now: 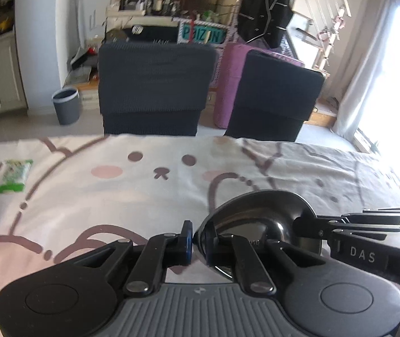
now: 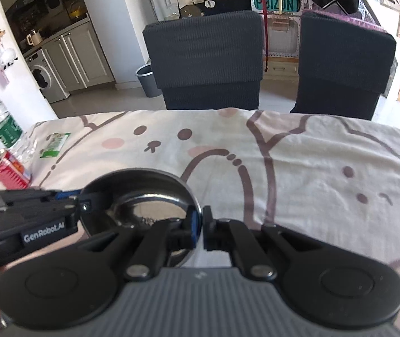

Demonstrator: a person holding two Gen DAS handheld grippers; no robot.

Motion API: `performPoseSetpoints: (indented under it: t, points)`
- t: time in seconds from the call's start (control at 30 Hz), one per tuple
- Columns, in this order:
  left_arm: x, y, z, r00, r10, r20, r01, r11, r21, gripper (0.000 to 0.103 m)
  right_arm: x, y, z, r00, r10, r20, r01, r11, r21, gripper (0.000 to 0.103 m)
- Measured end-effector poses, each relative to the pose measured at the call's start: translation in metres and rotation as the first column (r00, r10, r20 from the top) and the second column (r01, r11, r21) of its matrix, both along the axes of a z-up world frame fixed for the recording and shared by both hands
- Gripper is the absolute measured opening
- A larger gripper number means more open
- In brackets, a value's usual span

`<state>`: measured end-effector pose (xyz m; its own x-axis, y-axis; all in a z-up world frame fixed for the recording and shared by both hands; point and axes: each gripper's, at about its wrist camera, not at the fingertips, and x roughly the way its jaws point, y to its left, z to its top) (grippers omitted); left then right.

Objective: Organize plates and bowls
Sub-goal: 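Close the left gripper on the round steel bowl rim beside the right gripper, then lift the round steel bowl with both grippers and carry it over the nested trays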

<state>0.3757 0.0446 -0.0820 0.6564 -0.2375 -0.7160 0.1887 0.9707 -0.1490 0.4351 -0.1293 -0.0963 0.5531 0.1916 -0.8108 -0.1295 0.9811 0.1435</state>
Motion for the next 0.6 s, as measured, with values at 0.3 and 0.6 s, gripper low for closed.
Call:
performPoseSetpoints:
  t: [0.3,0.6]
  points:
    - [-0.077,-0.025,0.055,0.997,-0.036,0.072,0.039,0.998,-0.049,0.010,-0.075,-0.028,0.058,0.997,-0.019,0.073,0.018,1.000,0.010,0.004]
    - [-0.148,-0.058,0.073,0.986,-0.110,0.125,0.120,0.990,-0.074,0.011,-0.158,-0.062,0.086,0.991,-0.038,0.126,0.038,0.999,-0.001,0.004]
